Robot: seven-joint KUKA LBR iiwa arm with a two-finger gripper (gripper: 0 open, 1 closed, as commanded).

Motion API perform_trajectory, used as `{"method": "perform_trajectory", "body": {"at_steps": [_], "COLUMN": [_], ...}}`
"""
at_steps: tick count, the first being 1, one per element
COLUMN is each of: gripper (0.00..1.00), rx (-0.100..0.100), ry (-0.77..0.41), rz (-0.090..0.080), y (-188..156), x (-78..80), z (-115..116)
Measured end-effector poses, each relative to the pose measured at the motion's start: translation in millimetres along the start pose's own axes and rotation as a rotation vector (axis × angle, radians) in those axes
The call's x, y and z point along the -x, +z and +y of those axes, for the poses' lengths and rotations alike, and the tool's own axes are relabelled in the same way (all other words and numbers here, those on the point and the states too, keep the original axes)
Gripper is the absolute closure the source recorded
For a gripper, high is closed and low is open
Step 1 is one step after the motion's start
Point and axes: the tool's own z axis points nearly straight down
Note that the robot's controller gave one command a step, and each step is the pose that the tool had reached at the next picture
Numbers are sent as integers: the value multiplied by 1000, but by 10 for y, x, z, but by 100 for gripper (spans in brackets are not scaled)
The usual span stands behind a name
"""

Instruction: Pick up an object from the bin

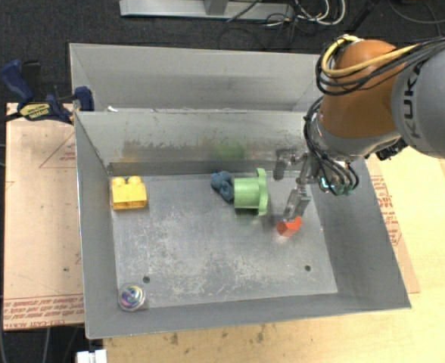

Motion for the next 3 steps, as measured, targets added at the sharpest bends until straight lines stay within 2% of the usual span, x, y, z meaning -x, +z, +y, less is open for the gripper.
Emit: {"method": "perform_trajectory", "body": {"at_steps": [1,2,3], "gripper": [0,100,100], "rx": [1,0,0], "ry": [167,169,109], "rz": [-3,-8,-17], "y": [1153,1113,-68], "x": [338,352,370], "z": [649,626,504]}}
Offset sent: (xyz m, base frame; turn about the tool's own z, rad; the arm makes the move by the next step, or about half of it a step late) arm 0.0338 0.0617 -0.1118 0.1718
